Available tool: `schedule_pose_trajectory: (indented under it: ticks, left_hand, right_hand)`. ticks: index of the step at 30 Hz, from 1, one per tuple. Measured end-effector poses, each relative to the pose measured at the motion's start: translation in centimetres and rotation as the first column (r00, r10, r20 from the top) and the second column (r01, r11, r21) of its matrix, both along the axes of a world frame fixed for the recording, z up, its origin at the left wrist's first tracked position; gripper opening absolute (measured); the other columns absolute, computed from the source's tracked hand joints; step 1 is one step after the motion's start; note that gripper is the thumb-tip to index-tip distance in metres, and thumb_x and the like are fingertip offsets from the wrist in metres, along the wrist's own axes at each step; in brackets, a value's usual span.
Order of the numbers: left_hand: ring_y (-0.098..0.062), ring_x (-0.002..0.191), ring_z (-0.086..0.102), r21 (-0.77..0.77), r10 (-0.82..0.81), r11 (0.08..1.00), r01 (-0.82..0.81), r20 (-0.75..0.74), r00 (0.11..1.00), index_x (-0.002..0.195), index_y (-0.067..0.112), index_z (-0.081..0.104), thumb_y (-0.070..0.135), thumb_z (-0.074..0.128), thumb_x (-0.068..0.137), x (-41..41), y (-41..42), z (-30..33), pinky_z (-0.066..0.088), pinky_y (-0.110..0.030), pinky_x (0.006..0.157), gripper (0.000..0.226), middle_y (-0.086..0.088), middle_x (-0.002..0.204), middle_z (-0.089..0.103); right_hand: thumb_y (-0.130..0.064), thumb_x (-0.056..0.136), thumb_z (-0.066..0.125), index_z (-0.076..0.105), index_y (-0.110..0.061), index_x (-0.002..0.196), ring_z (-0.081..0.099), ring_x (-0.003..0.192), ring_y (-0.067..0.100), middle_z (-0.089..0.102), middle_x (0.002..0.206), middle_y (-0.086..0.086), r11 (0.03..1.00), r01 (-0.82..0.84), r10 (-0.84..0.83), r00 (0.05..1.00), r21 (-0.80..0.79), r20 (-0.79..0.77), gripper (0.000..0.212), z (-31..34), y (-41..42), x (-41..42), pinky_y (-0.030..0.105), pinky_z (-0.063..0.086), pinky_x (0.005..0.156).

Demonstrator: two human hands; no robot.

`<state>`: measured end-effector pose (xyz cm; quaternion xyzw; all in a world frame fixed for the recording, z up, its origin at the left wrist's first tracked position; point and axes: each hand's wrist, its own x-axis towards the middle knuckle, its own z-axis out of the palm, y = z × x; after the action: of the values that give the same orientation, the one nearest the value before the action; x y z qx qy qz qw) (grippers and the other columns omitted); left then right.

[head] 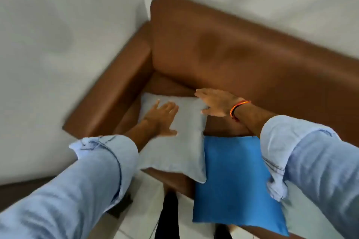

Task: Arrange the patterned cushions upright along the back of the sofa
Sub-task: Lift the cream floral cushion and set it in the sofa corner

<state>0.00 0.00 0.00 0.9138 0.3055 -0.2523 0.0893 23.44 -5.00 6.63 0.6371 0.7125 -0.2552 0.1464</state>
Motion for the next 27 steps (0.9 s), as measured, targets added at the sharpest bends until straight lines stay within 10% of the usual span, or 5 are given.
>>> schedule_pose_trajectory:
  ticks: [8, 12, 19, 22, 27]
  left_hand:
    - [-0.043, 0.159, -0.011, 0.08, 0.083, 0.994, -0.081, -0.022, 0.996, 0.16, -0.004, -0.017, 0.075, 0.069, 0.078, -5.4, -11.6, -15.0, 0.004, -0.07, 0.125, 0.143, -0.028, 0.169, -0.017]
    - [-0.041, 0.16, -0.001, 0.193, 0.144, 0.969, -0.152, 0.052, 0.988, 0.159, -0.002, -0.017, 0.033, 0.058, 0.104, -4.6, -11.7, -16.8, 0.018, -0.071, 0.122, 0.099, -0.026, 0.171, -0.007]
    - [-0.037, 0.151, 0.037, 0.314, -0.043, 0.941, -0.126, 0.48, 0.876, 0.154, 0.007, 0.042, 0.069, 0.063, 0.085, -5.2, 0.6, -8.0, 0.024, -0.078, 0.117, 0.095, -0.021, 0.163, 0.037]
    - [-0.039, 0.147, 0.039, 0.373, -0.094, 0.915, -0.151, 0.563, 0.821, 0.151, 0.014, 0.043, 0.072, 0.044, 0.094, -3.1, 8.0, -3.2, 0.026, -0.072, 0.119, 0.082, -0.021, 0.16, 0.039]
    - [-0.032, 0.144, 0.041, 0.313, -0.118, 0.949, 0.027, 0.277, 0.953, 0.164, 0.018, 0.024, 0.099, 0.047, 0.068, 0.4, 14.9, 0.2, 0.027, -0.058, 0.122, 0.128, -0.009, 0.159, 0.041]
  right_hand:
    - [-0.019, 0.098, 0.06, 0.025, -0.012, 0.165, 0.029, 0.16, 0.026, 0.024, 0.174, 0.009, 0.984, -0.15, 0.146, 0.988, -0.098, -0.047, 0.076, -13.2, -2.3, -3.1, 0.037, 0.027, 0.131]
    - [-0.015, 0.094, 0.064, 0.015, -0.012, 0.167, 0.021, 0.163, 0.025, 0.014, 0.176, 0.008, 0.973, -0.22, 0.219, 0.976, -0.066, -0.009, 0.088, -15.6, -2.4, -2.1, 0.041, 0.022, 0.134]
    - [-0.045, 0.088, 0.069, -0.008, -0.029, 0.167, 0.009, 0.165, 0.02, -0.004, 0.178, -0.006, 0.995, 0.063, -0.056, 0.994, 0.075, -0.097, 0.111, -15.4, -2.3, 0.7, 0.052, 0.02, 0.132]
    - [-0.04, 0.098, 0.059, 0.009, -0.041, 0.163, 0.012, 0.165, 0.014, 0.013, 0.176, -0.006, 0.848, 0.528, -0.436, 0.748, 0.05, -0.501, 0.081, -15.5, 1.3, 0.9, 0.047, 0.012, 0.134]
    - [-0.007, 0.083, 0.084, 0.047, -0.009, 0.155, 0.048, 0.15, 0.027, 0.057, 0.155, 0.011, 0.664, 0.719, -0.619, 0.373, -0.206, -0.691, 0.081, -14.8, 6.7, 2.1, 0.049, 0.036, 0.128]
